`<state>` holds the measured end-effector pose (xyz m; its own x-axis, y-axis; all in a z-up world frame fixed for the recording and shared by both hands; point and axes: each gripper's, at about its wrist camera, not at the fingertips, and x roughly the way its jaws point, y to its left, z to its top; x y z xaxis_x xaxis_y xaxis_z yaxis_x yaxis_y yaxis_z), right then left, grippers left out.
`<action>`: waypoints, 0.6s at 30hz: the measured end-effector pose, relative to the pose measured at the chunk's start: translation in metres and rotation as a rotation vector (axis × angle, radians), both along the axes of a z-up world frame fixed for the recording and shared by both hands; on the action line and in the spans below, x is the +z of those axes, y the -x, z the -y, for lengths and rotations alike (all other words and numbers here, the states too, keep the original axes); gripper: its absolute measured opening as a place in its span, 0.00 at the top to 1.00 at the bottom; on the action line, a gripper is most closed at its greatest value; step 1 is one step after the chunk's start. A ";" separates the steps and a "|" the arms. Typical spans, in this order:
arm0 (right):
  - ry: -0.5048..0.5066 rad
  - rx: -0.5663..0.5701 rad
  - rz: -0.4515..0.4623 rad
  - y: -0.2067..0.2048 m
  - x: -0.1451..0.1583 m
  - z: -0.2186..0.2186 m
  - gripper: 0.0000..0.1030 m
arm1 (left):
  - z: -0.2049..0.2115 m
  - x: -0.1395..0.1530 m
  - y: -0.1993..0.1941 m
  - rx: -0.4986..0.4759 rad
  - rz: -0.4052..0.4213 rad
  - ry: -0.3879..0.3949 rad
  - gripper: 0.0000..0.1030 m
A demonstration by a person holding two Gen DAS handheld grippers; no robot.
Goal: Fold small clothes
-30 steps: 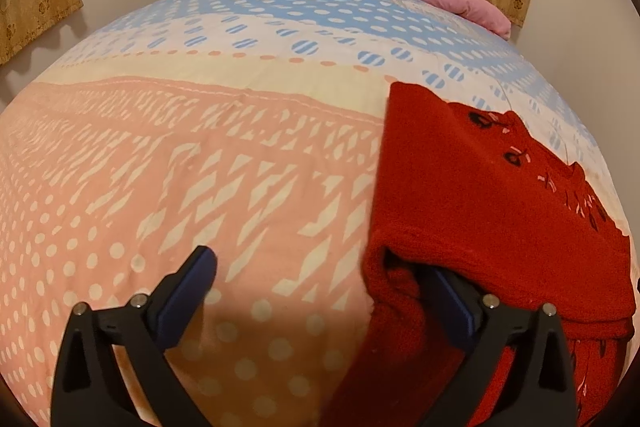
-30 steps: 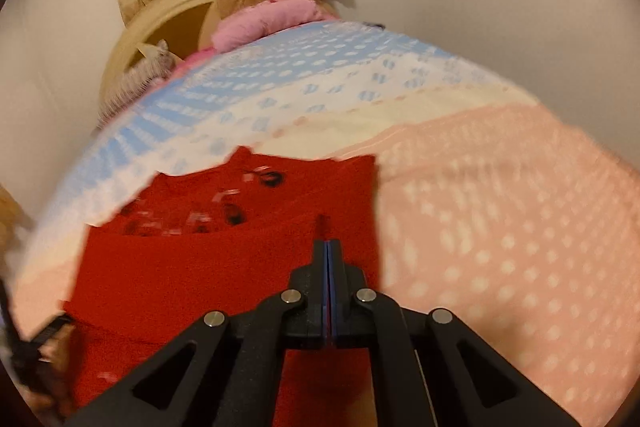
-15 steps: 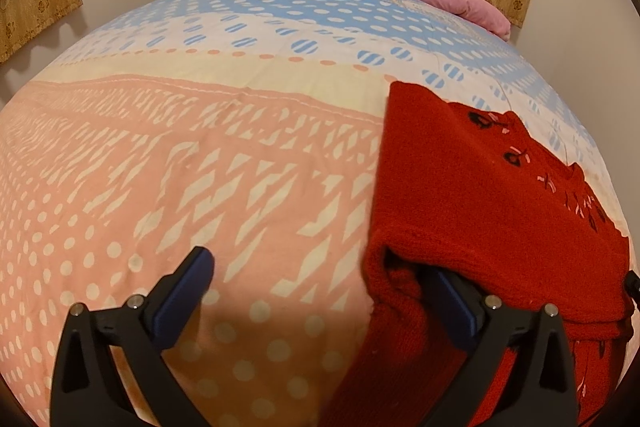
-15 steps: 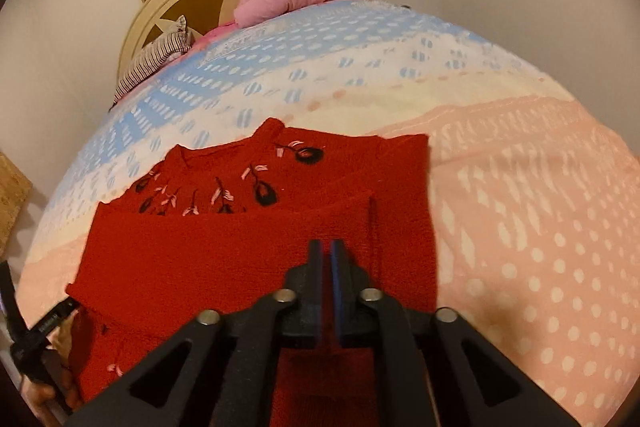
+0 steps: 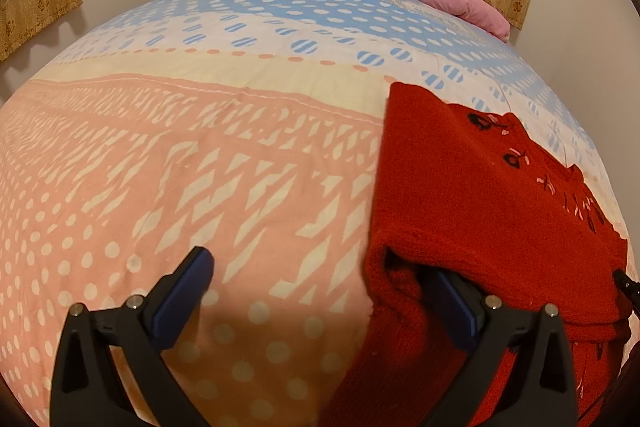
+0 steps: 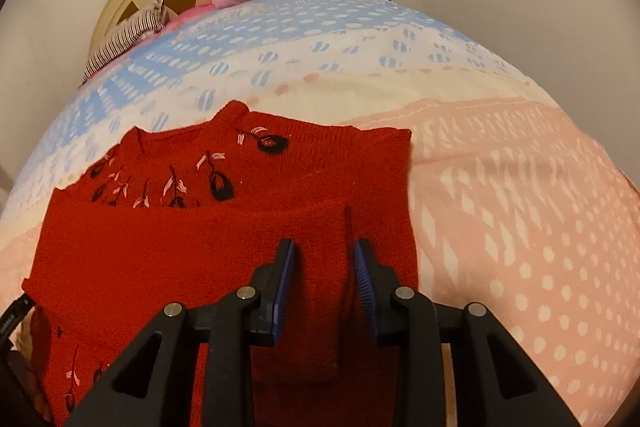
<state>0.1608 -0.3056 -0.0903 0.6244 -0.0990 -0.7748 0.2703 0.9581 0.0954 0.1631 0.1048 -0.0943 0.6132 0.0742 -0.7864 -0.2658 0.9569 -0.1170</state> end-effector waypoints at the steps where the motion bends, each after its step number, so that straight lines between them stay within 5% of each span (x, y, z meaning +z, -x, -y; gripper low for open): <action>1: 0.007 0.006 -0.004 0.000 0.000 -0.001 0.72 | 0.000 0.000 0.000 0.000 0.000 0.000 0.00; 2: 0.025 0.017 -0.009 0.000 0.001 -0.003 0.86 | 0.000 0.000 0.000 0.000 0.000 0.000 0.00; 4: 0.052 0.037 -0.008 0.002 0.004 -0.009 0.91 | 0.000 0.000 0.000 0.000 0.000 0.000 0.00; 9: 0.104 -0.032 0.084 0.013 0.022 -0.006 0.91 | 0.000 0.000 0.000 0.001 0.000 -0.001 0.00; 13: 0.056 -0.038 0.004 0.002 0.000 0.004 0.91 | -0.001 0.000 0.000 0.003 0.003 0.001 0.00; 18: 0.015 -0.037 0.011 0.001 -0.002 0.010 0.89 | -0.003 0.001 -0.002 0.006 0.006 0.008 0.00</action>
<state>0.1603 -0.3153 -0.0920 0.6284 -0.1337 -0.7663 0.3045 0.9488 0.0841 0.1650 0.1075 -0.0932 0.6177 0.0719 -0.7831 -0.2708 0.9544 -0.1260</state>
